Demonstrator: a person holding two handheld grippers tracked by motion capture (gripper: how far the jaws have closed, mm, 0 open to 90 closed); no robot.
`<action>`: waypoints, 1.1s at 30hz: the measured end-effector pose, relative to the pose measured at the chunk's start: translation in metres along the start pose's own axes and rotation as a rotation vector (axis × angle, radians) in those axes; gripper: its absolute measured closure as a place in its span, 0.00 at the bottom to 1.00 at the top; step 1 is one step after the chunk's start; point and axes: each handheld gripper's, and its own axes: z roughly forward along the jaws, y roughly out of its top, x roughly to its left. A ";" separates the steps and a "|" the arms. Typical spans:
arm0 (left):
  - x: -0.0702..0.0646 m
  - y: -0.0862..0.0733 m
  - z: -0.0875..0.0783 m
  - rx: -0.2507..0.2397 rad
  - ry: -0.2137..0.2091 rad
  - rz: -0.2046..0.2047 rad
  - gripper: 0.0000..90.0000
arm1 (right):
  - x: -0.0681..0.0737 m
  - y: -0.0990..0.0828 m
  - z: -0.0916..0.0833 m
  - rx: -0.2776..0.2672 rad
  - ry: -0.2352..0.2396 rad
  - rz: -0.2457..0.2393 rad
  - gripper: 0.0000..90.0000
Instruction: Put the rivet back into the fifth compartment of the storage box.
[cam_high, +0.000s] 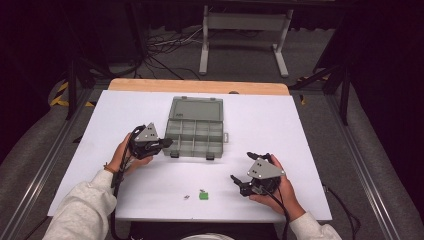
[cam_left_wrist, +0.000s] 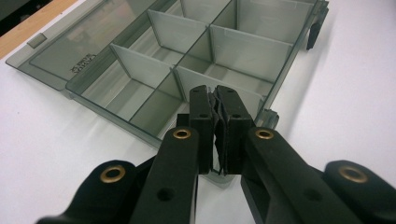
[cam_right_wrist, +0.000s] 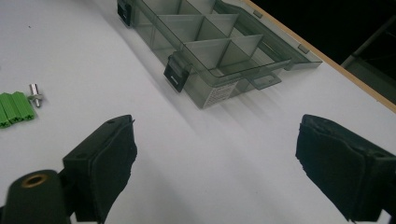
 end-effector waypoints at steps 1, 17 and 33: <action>0.000 0.000 0.000 0.001 -0.009 -0.003 0.96 | 0.000 0.000 0.000 -0.001 0.001 0.000 0.14; -0.002 -0.002 -0.006 -0.026 -0.011 -0.024 0.92 | -0.001 -0.001 0.000 0.005 0.000 0.003 0.14; -0.019 0.000 -0.028 -0.116 0.032 0.011 0.66 | -0.002 -0.001 -0.001 0.004 -0.002 0.007 0.14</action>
